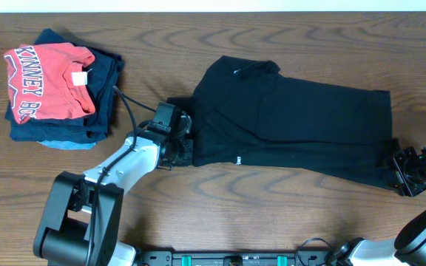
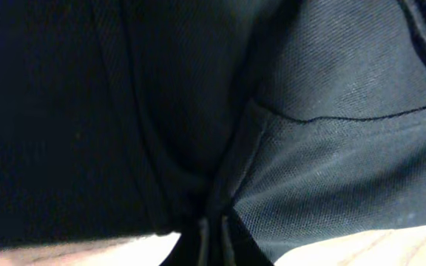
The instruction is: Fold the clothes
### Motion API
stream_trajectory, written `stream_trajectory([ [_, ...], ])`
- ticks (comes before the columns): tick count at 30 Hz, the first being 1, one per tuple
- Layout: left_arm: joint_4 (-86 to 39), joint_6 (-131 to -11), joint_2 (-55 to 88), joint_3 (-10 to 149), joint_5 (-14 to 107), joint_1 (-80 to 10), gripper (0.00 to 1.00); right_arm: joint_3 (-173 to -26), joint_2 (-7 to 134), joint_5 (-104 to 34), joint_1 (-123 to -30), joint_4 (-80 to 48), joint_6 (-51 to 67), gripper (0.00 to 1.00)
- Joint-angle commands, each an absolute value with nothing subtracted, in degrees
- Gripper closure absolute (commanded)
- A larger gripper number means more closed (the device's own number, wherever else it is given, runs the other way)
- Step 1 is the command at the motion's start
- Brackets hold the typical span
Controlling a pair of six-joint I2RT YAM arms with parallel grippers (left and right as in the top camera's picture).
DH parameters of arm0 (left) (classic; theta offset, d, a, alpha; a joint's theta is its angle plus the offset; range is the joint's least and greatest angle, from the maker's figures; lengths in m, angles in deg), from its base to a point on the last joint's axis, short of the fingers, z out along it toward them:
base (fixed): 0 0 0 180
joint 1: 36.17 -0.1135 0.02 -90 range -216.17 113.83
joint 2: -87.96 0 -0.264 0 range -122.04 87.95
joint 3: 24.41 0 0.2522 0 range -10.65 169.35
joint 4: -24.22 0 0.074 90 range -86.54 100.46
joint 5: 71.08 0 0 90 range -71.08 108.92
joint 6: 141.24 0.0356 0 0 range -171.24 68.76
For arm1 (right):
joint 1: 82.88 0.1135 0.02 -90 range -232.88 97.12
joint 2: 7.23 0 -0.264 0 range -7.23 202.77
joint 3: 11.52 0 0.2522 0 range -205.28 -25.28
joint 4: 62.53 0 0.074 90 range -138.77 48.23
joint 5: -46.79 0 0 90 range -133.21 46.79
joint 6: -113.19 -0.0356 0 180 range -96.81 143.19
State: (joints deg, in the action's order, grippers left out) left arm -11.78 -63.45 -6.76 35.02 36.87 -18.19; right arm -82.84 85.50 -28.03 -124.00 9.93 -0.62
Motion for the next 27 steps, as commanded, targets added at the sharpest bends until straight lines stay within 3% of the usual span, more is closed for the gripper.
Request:
stream_trajectory([
  [1,-16.61,-65.57,-6.48,34.71,31.74,-21.69,0.94,-81.94,85.43,-32.27,-123.28,10.21,0.1,0.49],
  [7,-22.95,-66.51,-0.77,34.8,29.79,-29.6,0.94,-76.17,85.43,-36.91,-121.86,5.64,-2.24,0.49],
  [16,-23.8,-66.51,1.0,34.8,29.99,-29.08,0.94,-65.07,85.46,-31.79,-116.33,-5.07,-1.08,0.52],
  [17,-23.93,-66.48,1.0,34.8,29.97,-29.08,0.94,-64.66,85.46,-31.79,-116.03,-5.74,-0.71,0.56],
  [20,-24.24,-66.29,1.0,34.8,29.64,-29.1,0.94,-65.33,85.35,-32.99,-115.98,-5.85,-0.47,0.85],
  [22,-24.5,-66.29,1.0,34.8,29.44,-29.14,0.94,-67.08,85.35,-34.81,-116.42,-4.26,-0.56,0.99],
  [27,-27.45,-65.83,1.02,34.8,27.37,-29.14,0.94,-75.12,85.35,-42.85,-116.99,6.47,-2.98,0.99],
])
